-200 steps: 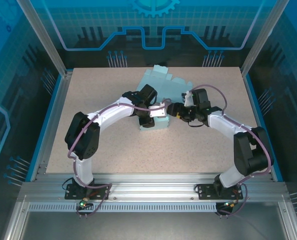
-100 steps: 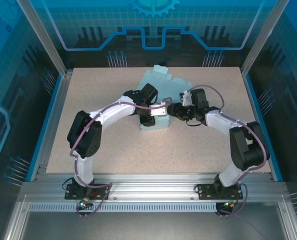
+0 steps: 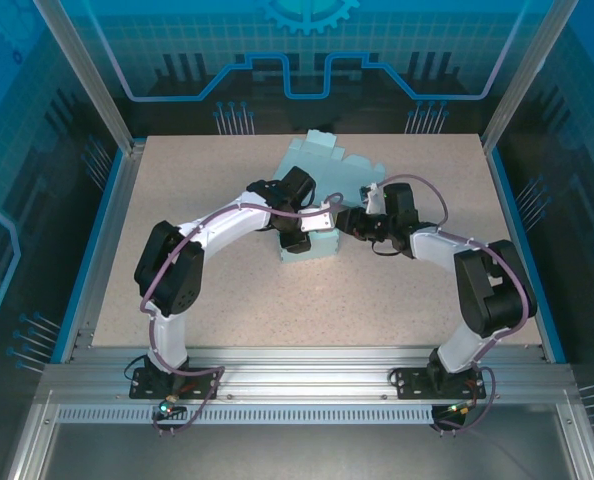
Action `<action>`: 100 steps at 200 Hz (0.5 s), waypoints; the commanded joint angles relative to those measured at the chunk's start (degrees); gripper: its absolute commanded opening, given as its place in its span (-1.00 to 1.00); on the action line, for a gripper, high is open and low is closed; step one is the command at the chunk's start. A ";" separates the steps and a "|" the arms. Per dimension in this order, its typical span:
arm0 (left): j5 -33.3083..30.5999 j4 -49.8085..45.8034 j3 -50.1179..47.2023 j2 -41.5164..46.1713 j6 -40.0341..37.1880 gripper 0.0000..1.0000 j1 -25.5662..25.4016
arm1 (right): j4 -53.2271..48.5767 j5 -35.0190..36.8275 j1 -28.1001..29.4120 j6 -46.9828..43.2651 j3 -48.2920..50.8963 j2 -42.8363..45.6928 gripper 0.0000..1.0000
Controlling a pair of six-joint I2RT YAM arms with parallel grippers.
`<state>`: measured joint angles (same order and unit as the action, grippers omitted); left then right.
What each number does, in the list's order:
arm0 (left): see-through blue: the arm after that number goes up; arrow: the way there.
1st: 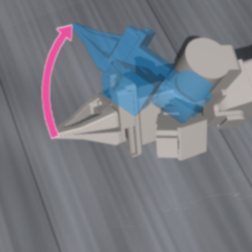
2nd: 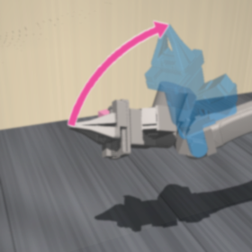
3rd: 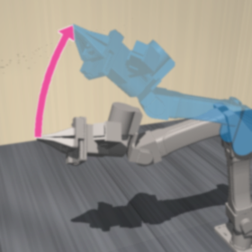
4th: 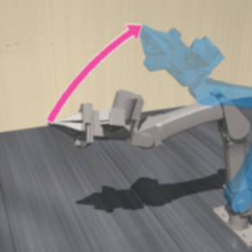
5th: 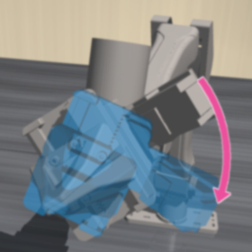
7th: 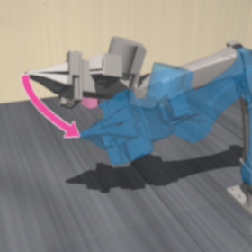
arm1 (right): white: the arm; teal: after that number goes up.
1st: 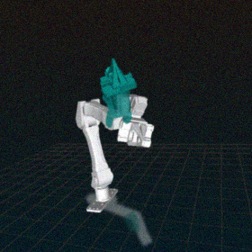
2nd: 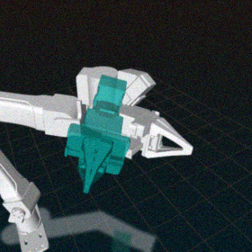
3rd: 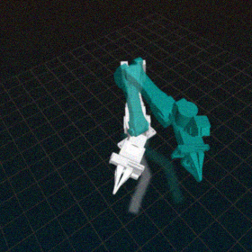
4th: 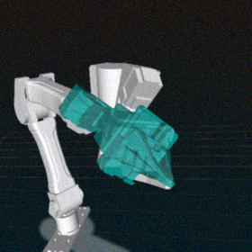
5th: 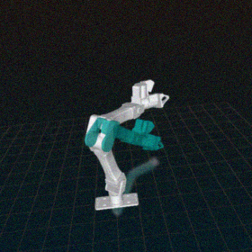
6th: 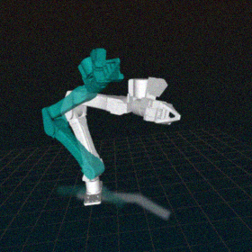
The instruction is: Fold the paper box
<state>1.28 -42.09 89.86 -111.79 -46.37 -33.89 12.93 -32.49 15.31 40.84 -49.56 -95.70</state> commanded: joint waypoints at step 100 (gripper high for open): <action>1.37 1.96 -1.06 1.47 2.80 0.39 0.49 | -8.40 11.42 0.42 -2.71 6.54 -8.53 -0.42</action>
<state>1.28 -41.34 89.82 -112.20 -45.04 -33.85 20.51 -29.34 15.31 40.93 -47.59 -98.39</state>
